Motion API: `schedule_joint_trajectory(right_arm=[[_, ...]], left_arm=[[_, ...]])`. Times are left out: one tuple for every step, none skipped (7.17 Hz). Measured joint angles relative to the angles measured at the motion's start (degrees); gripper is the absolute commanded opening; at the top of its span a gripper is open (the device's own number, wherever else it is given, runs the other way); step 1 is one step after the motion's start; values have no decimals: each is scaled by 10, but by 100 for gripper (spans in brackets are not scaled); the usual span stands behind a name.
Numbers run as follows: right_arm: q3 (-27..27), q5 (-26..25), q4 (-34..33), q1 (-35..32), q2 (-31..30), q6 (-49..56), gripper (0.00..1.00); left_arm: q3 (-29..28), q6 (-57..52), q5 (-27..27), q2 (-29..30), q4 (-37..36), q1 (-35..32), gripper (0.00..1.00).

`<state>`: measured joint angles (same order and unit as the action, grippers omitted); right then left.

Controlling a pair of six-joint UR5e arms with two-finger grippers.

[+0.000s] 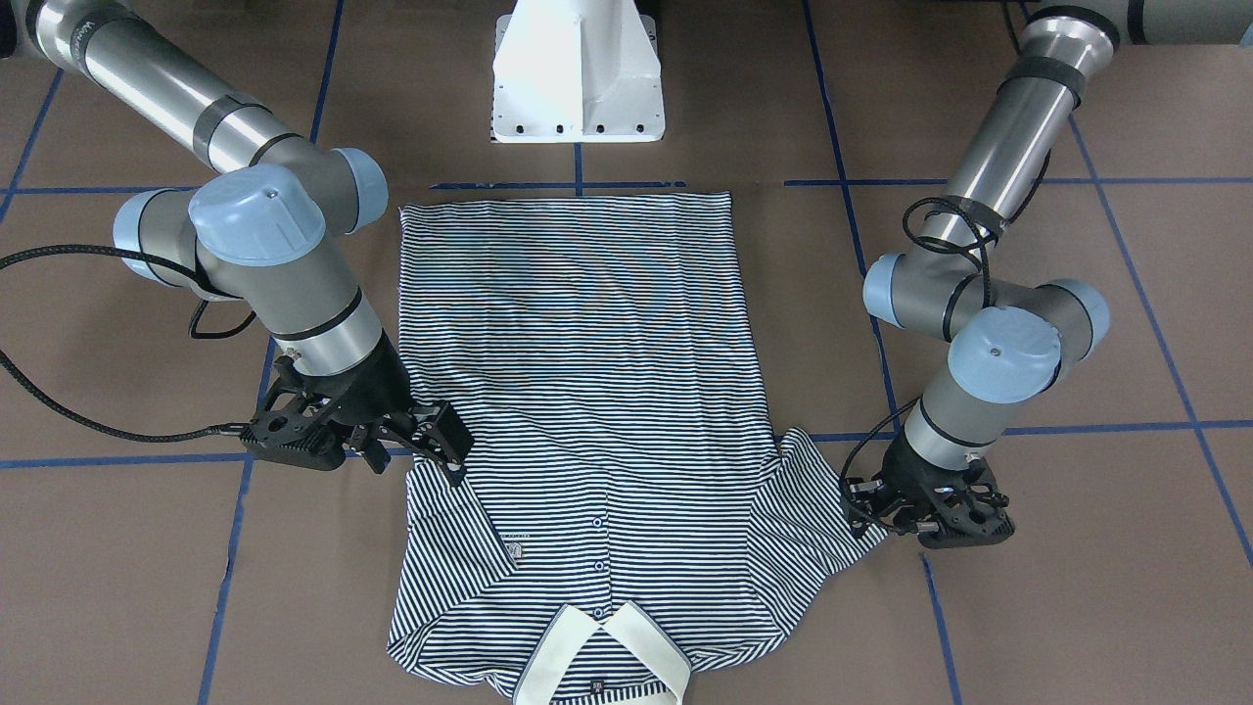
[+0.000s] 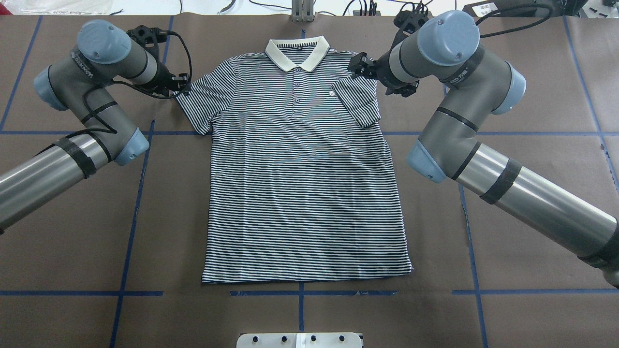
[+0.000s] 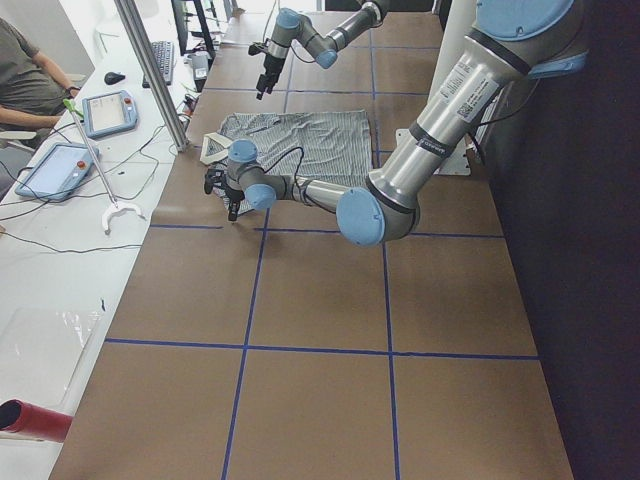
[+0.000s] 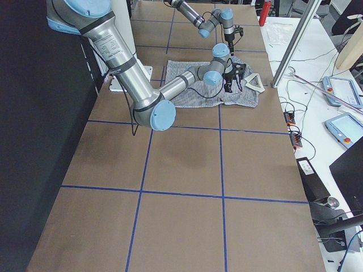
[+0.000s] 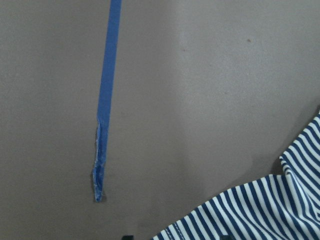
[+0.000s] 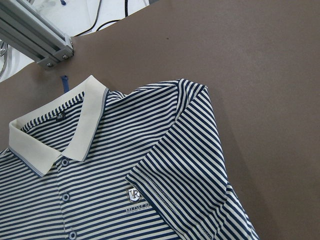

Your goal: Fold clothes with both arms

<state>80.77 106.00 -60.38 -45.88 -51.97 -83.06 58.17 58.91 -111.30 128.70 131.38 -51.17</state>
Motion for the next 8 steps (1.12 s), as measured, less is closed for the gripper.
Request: schedule_joint_trajectory(right_arm=[[0,0,0,0,0,0,100],[0,0,0,0,0,0,100],[0,0,0,0,0,0,100],[0,0,0,0,0,0,100],[0,0,0,0,-1,-1,100],[0,0,0,0,-1,-1,100],[0,0,0,0,-1,-1,100],[0,0,0,0,-1,-1,100]], left_arm=[[0,0,0,0,0,2,1],[0,1,0,0,-1,3,0],[1,1,-1,2,-1,4,0],[5,2,-4,3,-2,4,0],[12,3,-13,4,-2,3,0],[24,5,-24,5,-6,2,0],[51,6,-30,6,-27,1,0],[76,13,-32,13,-58,2,0]])
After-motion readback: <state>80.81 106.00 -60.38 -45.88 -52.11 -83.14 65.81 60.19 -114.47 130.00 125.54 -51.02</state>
